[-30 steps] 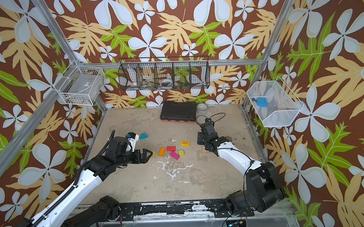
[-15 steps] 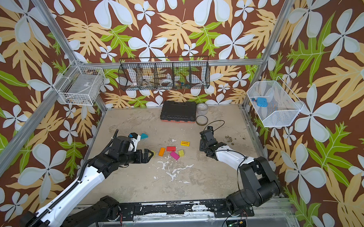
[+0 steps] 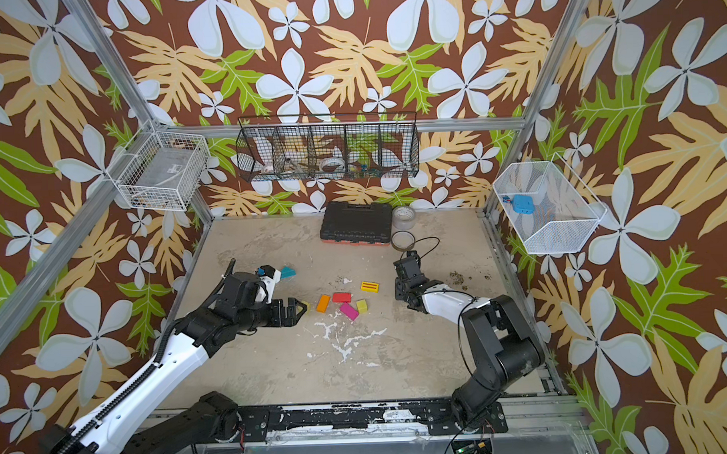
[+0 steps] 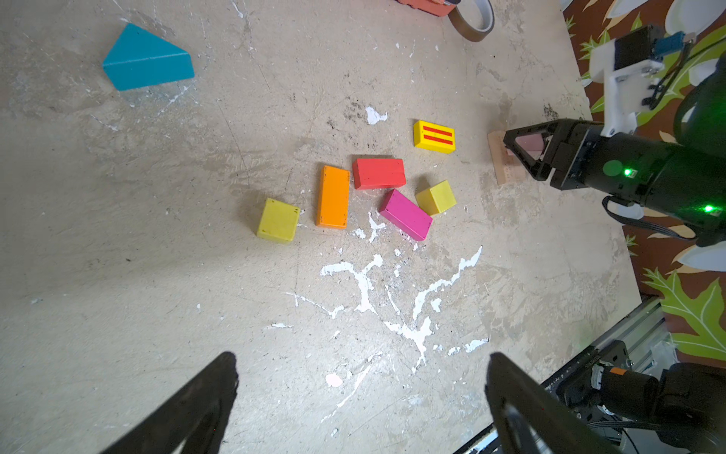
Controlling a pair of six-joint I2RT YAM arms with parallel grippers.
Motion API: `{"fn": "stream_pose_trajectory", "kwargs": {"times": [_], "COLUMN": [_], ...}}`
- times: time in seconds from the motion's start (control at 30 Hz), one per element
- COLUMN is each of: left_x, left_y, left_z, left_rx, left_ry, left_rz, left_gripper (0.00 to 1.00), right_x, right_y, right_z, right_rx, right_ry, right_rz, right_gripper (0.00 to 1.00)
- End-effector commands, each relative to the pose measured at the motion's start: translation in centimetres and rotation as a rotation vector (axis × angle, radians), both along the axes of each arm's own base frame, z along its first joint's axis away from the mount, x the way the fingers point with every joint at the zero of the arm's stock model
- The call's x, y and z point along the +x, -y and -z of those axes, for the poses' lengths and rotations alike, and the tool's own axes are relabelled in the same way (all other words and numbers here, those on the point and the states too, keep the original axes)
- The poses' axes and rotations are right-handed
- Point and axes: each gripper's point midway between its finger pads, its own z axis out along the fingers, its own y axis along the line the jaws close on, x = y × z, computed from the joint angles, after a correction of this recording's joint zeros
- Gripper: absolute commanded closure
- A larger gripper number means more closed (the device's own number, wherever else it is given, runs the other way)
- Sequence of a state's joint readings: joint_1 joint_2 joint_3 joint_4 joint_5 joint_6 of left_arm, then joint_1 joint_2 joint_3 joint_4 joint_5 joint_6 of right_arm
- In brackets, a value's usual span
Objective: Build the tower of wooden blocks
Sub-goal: 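Lower the pink block onto the wooden sticks with the right gripper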
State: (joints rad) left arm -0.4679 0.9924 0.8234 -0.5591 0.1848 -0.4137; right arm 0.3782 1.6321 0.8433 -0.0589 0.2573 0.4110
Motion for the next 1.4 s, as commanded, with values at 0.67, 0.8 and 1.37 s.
{"fn": "stream_pose_trajectory", "kwargs": {"times": [0.67, 0.8, 1.37], "left_x": [0.28, 0.29, 0.30], "left_y": [0.16, 0.13, 0.12], "left_z": [0.23, 0.20, 0.21], "left_rx": [0.004, 0.004, 0.005], "left_ry": [0.002, 0.004, 0.004], "left_rz": [0.002, 0.001, 0.001], "left_gripper": [0.00, 0.00, 0.00], "right_x": [-0.77, -0.78, -0.78], "right_y": [0.40, 0.50, 0.42], "right_z": [1.00, 0.99, 1.20], "right_rx": [-0.009, -0.002, 0.003], "right_ry": [-0.052, -0.051, -0.056], "right_rz": [0.007, 0.009, 0.007], "right_gripper": [0.81, 0.79, 0.61]}}
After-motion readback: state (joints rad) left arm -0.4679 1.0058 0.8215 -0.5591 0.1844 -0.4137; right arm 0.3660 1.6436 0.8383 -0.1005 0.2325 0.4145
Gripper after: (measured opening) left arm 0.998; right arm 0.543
